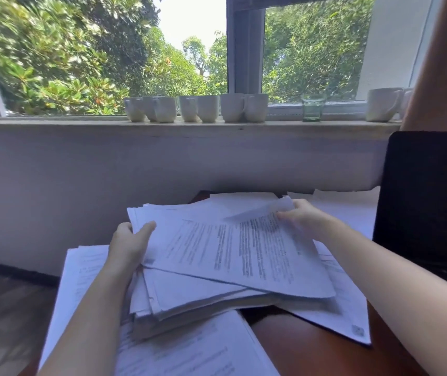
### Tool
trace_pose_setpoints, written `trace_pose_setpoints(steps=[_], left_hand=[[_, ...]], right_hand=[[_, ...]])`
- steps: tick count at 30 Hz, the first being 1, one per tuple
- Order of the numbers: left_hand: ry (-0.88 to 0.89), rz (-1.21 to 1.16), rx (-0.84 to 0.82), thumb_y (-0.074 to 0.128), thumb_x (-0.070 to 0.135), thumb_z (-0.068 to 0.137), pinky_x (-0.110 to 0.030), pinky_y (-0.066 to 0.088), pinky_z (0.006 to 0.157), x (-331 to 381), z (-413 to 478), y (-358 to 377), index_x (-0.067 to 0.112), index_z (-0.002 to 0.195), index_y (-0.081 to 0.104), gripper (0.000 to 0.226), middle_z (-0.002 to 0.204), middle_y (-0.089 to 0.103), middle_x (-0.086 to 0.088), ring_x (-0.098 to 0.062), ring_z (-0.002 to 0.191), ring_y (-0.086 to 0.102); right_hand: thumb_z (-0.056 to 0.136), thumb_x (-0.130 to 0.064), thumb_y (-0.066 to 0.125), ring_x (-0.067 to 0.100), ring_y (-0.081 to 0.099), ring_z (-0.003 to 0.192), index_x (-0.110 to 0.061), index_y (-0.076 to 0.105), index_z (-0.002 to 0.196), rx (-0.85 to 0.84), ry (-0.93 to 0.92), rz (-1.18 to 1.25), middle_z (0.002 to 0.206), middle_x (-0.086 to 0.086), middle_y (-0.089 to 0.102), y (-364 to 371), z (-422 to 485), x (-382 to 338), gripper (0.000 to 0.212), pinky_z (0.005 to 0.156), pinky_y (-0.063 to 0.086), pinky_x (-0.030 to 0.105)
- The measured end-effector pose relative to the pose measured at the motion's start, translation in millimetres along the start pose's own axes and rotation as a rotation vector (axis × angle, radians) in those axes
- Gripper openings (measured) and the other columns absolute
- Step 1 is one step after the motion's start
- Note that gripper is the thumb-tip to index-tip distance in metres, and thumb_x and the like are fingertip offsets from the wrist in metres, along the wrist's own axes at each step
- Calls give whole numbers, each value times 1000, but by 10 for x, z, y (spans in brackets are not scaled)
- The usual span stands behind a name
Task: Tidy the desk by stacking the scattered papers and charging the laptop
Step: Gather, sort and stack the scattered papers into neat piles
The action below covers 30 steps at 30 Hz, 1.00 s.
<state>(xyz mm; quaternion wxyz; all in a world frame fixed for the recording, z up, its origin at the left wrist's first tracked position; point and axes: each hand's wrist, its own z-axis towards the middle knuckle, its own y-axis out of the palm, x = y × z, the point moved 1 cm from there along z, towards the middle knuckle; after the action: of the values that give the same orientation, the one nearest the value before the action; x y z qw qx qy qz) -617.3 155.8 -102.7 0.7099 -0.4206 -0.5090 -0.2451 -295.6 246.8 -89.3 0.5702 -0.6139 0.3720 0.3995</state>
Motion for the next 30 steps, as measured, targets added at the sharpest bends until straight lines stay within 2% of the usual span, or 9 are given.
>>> trace_pose_setpoints(steps=[1, 2, 3, 6, 11, 14, 18, 23, 30], left_hand=[[-2, 14, -18, 62, 31, 90, -29, 21, 49, 2, -14, -6, -12, 86, 49, 45, 69, 44, -13, -31, 64, 41], [-9, 17, -46, 67, 35, 85, -28, 22, 49, -7, -14, -17, -15, 100, 50, 55, 102, 54, -30, -31, 65, 46], [-5, 5, -81, 69, 37, 81, -28, 23, 49, -11, -17, -26, -10, 106, 51, 57, 88, 38, 8, -24, 63, 46], [-52, -85, -126, 67, 32, 83, -29, 36, 53, -76, 66, -38, -3, 125, 47, 58, 85, 52, -2, -17, 69, 52], [-42, -37, -139, 60, 26, 91, -41, 44, 97, -61, 60, -27, 6, 145, 30, 65, 142, 45, -10, -30, 125, 49], [-32, -1, -111, 54, 31, 95, -30, 33, 92, -8, 11, 4, 0, 147, 27, 66, 151, 33, -11, -27, 136, 36], [-17, 34, -123, 52, 36, 96, -32, 37, 93, 0, 17, 23, -4, 137, 45, 58, 145, 43, -15, -28, 129, 44], [-2, -2, -166, 64, 37, 88, -25, 35, 82, 13, -30, 28, 6, 120, 62, 45, 119, 59, -3, -14, 102, 51], [5, 66, -221, 71, 17, 82, -31, 50, 69, 55, -115, 3, 3, 89, 69, 15, 93, 72, -14, -21, 75, 64]], right_hand=[[88, -11, 56, 22, 57, 69, -7, 64, 89, -16, -9, -108, 80, 8, 61, 39, 51, -33, 10, 66, 45, 31], [85, -15, 55, 20, 53, 70, -9, 64, 86, -31, -11, -206, 79, 6, 59, 75, 111, -72, 11, 65, 41, 30], [83, -16, 52, 18, 49, 70, -11, 64, 83, -35, -25, -296, 77, 5, 56, 108, 194, -97, 13, 64, 38, 29], [83, -8, 44, 22, 51, 77, -16, 62, 79, 110, -32, -560, 84, 6, 58, 156, 368, -197, 20, 65, 38, 27], [84, -2, 37, 22, 39, 73, -16, 48, 62, 263, -63, -454, 75, 5, 48, 208, 495, -373, 28, 63, 31, 28], [82, -5, 40, 20, 49, 76, -17, 60, 68, 166, -169, -418, 79, 5, 58, 270, 531, -440, 27, 65, 37, 29], [85, -5, 38, 22, 50, 83, -23, 53, 60, 117, -251, -518, 78, 0, 56, 399, 508, -630, 34, 74, 41, 33], [86, -4, 34, 23, 50, 94, -33, 62, 85, -36, -369, -682, 100, 0, 61, 890, 269, -968, 41, 88, 39, 32], [82, -14, 58, 20, 59, 98, -16, 69, 97, -167, -592, -463, 100, 3, 67, 1534, 125, -1062, 19, 83, 49, 31]])
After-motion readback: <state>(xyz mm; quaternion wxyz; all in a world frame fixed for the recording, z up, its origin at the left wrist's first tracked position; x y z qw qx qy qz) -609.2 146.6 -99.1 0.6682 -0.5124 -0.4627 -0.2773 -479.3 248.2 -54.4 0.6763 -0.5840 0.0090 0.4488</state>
